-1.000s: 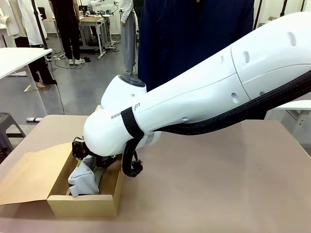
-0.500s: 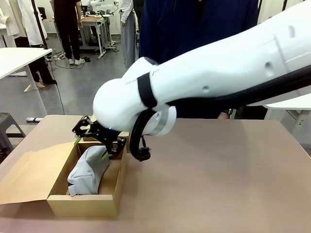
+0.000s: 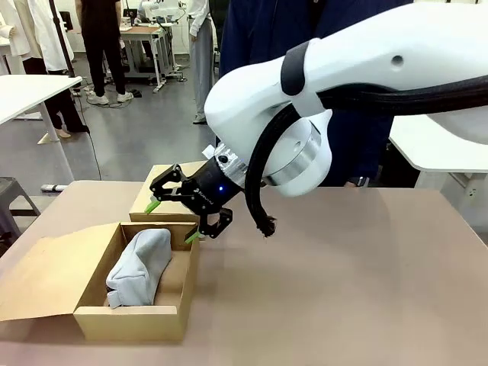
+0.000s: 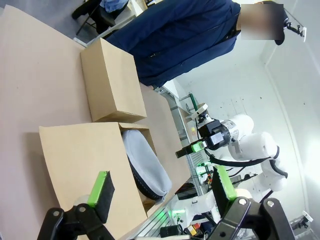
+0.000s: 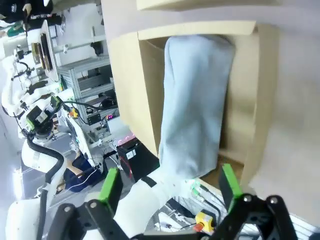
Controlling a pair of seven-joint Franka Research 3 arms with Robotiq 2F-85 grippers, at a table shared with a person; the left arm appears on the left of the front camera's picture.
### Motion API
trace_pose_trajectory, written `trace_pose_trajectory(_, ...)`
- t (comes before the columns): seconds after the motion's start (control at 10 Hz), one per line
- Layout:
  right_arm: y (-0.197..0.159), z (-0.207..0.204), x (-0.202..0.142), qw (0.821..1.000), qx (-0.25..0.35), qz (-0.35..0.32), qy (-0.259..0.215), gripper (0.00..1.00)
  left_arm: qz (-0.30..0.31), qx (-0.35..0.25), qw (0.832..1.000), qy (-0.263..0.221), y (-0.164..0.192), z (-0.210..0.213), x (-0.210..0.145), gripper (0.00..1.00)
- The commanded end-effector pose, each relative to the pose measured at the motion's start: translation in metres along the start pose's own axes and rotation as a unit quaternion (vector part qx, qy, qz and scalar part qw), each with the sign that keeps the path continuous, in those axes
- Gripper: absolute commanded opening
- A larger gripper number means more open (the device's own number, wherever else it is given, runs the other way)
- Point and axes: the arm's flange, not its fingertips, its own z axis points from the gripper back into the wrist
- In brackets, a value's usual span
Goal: Place items inside the box.
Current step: Pick up a Pencil pouch or Stapler and place it inside the Mailer Box closest to the robot.
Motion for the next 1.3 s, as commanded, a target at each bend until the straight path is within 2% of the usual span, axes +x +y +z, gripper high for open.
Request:
trace_pose_trajectory(0.0, 0.011, -0.015, 0.004, 1.0, -0.01, 0.002, -0.021, 1.0, -0.012, -0.011, 1.0, -0.009, 0.0, 0.0, 0.001, 1.0)
trace_pose_trajectory(0.1, 0.0, 0.0, 0.0, 1.0, 0.0, 0.0, 0.0, 1.0, -0.012, -0.011, 1.0, -0.009, 0.0, 0.0, 0.001, 1.0)
trace_pose_trajectory(0.2, 0.007, 0.018, 0.0, 0.998, 0.047, 0.035, 0.026, 1.0, -0.012, -0.011, 1.0, -0.009, 0.0, 0.0, 0.001, 1.0)
trace_pose_trajectory(0.3, -0.01, 0.062, 0.022, 0.994, 0.105, 0.003, 0.013, 1.0, -0.012, -0.011, 1.0, -0.009, 0.0, 0.0, 0.001, 1.0)
trace_pose_trajectory(0.5, -0.063, 0.154, 0.045, 0.981, 0.192, -0.032, 0.004, 1.0, -0.012, -0.011, 1.0, -0.009, 0.0, 0.0, 0.001, 1.0)
trace_pose_trajectory(0.7, -0.119, 0.22, 0.05, 0.964, 0.258, -0.065, 0.013, 1.0, -0.012, -0.011, 1.0, -0.009, 0.0, 0.0, 0.001, 1.0)
trace_pose_trajectory(0.9, -0.179, 0.282, 0.034, 0.934, 0.343, -0.099, -0.023, 1.0, -0.012, -0.011, 1.0, -0.009, 0.0, 0.0, 0.001, 1.0)
trace_pose_trajectory(1.0, -0.204, 0.302, 0.026, 0.923, 0.365, -0.114, -0.045, 1.0, -0.012, -0.011, 1.0, -0.009, 0.0, 0.0, 0.001, 1.0)
trace_pose_trajectory(1.1, -0.23, 0.318, 0.013, 0.914, 0.363, -0.149, -0.102, 1.0, -0.012, -0.011, 1.0, -0.009, 0.0, 0.0, 0.001, 1.0)
trace_pose_trajectory(1.2, -0.251, 0.33, -0.004, 0.916, 0.361, -0.133, -0.116, 1.0, -0.012, -0.011, 1.0, -0.009, 0.0, 0.0, 0.001, 1.0)
